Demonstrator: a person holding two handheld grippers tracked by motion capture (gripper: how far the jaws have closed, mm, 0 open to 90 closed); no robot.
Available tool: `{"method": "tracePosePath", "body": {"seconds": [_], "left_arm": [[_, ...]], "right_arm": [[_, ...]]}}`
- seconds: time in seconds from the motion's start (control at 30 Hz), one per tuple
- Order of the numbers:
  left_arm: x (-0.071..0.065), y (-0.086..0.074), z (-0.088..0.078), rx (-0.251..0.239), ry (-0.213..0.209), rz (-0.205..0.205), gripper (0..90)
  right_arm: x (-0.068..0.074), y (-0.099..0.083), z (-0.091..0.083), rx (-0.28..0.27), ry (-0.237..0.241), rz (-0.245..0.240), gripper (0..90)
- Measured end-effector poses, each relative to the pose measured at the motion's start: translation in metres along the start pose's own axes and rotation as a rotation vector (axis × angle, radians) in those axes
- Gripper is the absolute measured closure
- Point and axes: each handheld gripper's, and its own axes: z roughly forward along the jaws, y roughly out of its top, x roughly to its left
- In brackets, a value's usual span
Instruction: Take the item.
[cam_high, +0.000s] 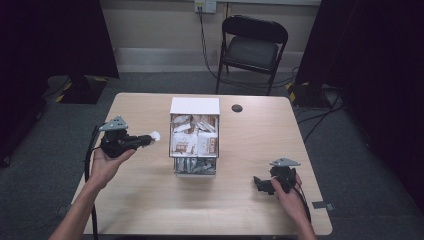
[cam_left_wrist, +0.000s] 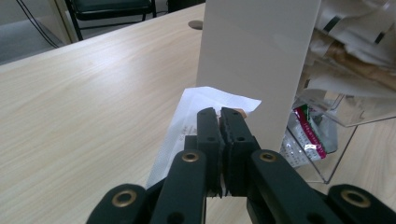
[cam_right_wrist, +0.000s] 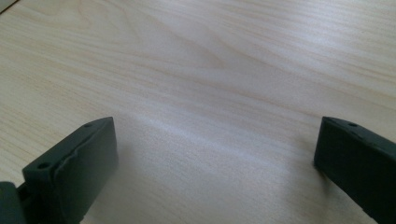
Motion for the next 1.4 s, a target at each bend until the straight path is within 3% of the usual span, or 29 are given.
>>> {"method": "tracePosePath", "body": {"seconds": [0.13, 0.33, 0.97, 1.2, 1.4], "left_arm": [[0.000, -0.004, 0.006, 0.036, 0.008, 0.012, 87.3], [0.004, -0.013, 0.015, 0.051, -0.001, -0.011, 87.3], [0.002, -0.043, 0.068, 0.214, -0.021, -0.035, 87.2], [0.005, -0.053, 0.078, 0.224, -0.019, -0.077, 87.2], [0.006, -0.058, 0.084, 0.252, -0.002, -0.072, 87.1]], "right_arm": [[0.000, 0.000, 0.000, 0.000, 0.000, 0.000, 0.0], [0.000, 0.000, 0.000, 0.000, 0.000, 0.000, 0.0], [0.000, 0.000, 0.000, 0.000, 0.001, -0.001, 0.0], [0.000, 0.000, 0.000, 0.000, 0.001, -0.002, 0.0], [0.000, 0.000, 0.000, 0.000, 0.001, -0.002, 0.0]]}}
